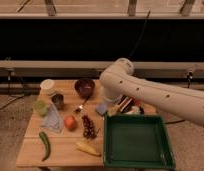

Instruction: Place towel in paper cup

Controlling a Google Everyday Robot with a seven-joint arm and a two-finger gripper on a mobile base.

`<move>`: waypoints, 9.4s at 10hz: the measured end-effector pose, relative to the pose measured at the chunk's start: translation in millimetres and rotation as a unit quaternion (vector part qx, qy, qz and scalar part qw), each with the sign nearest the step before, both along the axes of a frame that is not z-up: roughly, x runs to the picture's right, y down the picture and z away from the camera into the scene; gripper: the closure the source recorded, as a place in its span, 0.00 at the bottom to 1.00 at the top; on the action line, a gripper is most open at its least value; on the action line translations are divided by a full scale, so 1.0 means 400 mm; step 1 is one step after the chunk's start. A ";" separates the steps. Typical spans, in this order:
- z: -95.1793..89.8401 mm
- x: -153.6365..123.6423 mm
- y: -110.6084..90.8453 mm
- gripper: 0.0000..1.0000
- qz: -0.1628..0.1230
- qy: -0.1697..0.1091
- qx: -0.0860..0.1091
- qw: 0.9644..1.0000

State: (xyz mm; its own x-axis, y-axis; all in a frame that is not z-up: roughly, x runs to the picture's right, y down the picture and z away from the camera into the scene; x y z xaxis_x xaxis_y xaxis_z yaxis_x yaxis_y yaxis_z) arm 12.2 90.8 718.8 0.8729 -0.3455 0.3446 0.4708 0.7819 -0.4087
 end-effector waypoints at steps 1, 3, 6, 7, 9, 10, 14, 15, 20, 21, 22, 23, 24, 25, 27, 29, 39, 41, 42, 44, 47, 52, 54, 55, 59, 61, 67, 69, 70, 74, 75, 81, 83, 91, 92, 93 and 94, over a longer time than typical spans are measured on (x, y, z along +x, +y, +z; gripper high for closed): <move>0.010 -0.062 0.005 0.35 -0.022 -0.034 0.001 0.999; 0.010 -0.133 0.015 0.35 -0.044 -0.078 -0.003 0.996; 0.010 -0.140 0.016 0.35 -0.045 -0.082 -0.003 0.996; 0.009 -0.140 0.015 0.35 -0.045 -0.082 -0.003 0.996; 0.018 -0.141 0.013 0.35 -0.048 -0.091 0.001 0.995; 0.043 -0.157 0.004 0.35 -0.061 -0.107 0.010 0.992; 0.154 -0.291 -0.066 0.35 -0.124 -0.150 0.032 0.980; 0.188 -0.322 -0.091 0.35 -0.144 -0.156 0.037 0.977; 0.263 -0.478 -0.076 0.35 -0.228 -0.193 0.046 0.953; 0.265 -0.496 -0.053 0.35 -0.237 -0.207 0.045 0.948; 0.259 -0.516 -0.023 0.35 -0.242 -0.221 0.042 0.944; 0.251 -0.537 -0.001 0.35 -0.245 -0.233 0.041 0.940; 0.248 -0.557 0.026 0.35 -0.248 -0.246 0.037 0.936; 0.252 -0.566 0.041 0.35 -0.250 -0.253 0.034 0.934; 0.262 -0.595 0.072 0.35 -0.259 -0.265 0.027 0.928; 0.292 -0.621 0.105 0.35 -0.275 -0.268 0.017 0.923; 0.354 -0.711 0.184 0.35 -0.364 -0.248 -0.011 0.898; 0.375 -0.717 0.203 0.35 -0.380 -0.237 -0.018 0.894; 0.383 -0.712 0.208 0.35 -0.385 -0.231 -0.021 0.893; 0.392 -0.711 0.217 0.36 -0.394 -0.223 -0.026 0.891; 0.393 -0.712 0.229 0.59 -0.408 -0.217 -0.030 0.887; 0.384 -0.709 0.225 1.00 -0.409 -0.217 -0.033 0.886; 0.377 -0.709 0.220 1.00 -0.406 -0.219 -0.031 0.887; 0.366 -0.692 0.197 1.00 -0.394 -0.222 -0.026 0.891; 0.225 -0.639 0.071 1.00 -0.369 -0.244 -0.018 0.897; 0.145 -0.600 -0.009 1.00 -0.359 -0.254 -0.018 0.898; 0.086 -0.600 -0.253 1.00 -0.289 -0.277 0.039 0.916; 0.094 -0.600 -0.270 1.00 -0.276 -0.279 0.045 0.919; 0.093 -0.601 -0.270 1.00 -0.277 -0.279 0.045 0.918; 0.113 -0.602 -0.275 1.00 -0.278 -0.276 0.048 0.919; 0.129 -0.607 -0.285 1.00 -0.279 -0.275 0.051 0.919; 0.295 -0.671 -0.426 1.00 -0.279 -0.268 0.083 0.918; 0.312 -0.720 -0.426 1.00 -0.279 -0.276 0.088 0.915; 0.389 -0.815 -0.396 0.51 -0.277 -0.265 0.124 0.915; 0.402 -0.823 -0.382 0.40 -0.275 -0.267 0.122 0.915; 0.408 -0.824 -0.378 0.32 -0.273 -0.268 0.122 0.916; 0.411 -0.830 -0.378 0.23 -0.270 -0.270 0.122 0.916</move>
State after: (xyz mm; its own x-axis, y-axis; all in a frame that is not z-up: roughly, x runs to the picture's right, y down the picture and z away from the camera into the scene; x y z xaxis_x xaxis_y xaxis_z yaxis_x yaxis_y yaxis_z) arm -319.9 -60.5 883.2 0.2772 -0.8012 0.5304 0.8978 0.4126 0.1540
